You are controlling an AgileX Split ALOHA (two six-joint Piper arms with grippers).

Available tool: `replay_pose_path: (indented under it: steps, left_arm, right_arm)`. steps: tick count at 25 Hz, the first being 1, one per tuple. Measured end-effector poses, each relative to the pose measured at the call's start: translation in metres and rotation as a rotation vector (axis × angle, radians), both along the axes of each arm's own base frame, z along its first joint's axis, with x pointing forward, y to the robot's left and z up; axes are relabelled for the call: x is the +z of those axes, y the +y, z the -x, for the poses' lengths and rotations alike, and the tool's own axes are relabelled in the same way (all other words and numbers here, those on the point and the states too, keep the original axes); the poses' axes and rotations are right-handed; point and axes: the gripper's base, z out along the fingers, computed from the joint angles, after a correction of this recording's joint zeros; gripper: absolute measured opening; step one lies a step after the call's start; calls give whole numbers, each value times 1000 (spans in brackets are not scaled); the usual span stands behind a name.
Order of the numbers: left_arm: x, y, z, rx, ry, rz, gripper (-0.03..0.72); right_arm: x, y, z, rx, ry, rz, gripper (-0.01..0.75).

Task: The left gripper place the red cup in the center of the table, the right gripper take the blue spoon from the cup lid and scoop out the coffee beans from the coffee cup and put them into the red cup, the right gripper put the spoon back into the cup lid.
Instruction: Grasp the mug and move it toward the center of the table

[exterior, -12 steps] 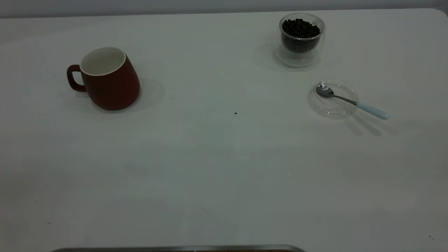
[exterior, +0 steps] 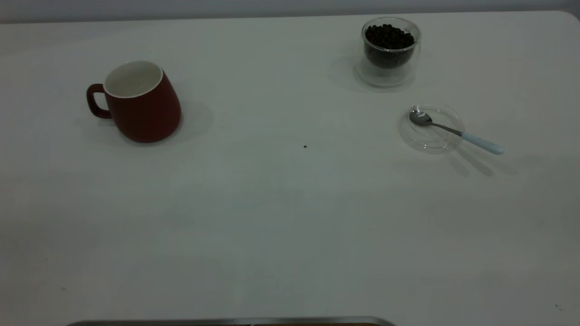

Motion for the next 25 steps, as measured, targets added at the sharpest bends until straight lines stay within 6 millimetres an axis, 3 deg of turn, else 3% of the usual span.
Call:
replay_pose_path:
  steps: [25]
  left_arm:
    - [2,0,-2,-1,5,-1,587]
  right_arm:
    - [0,0,0,0,0,0,515]
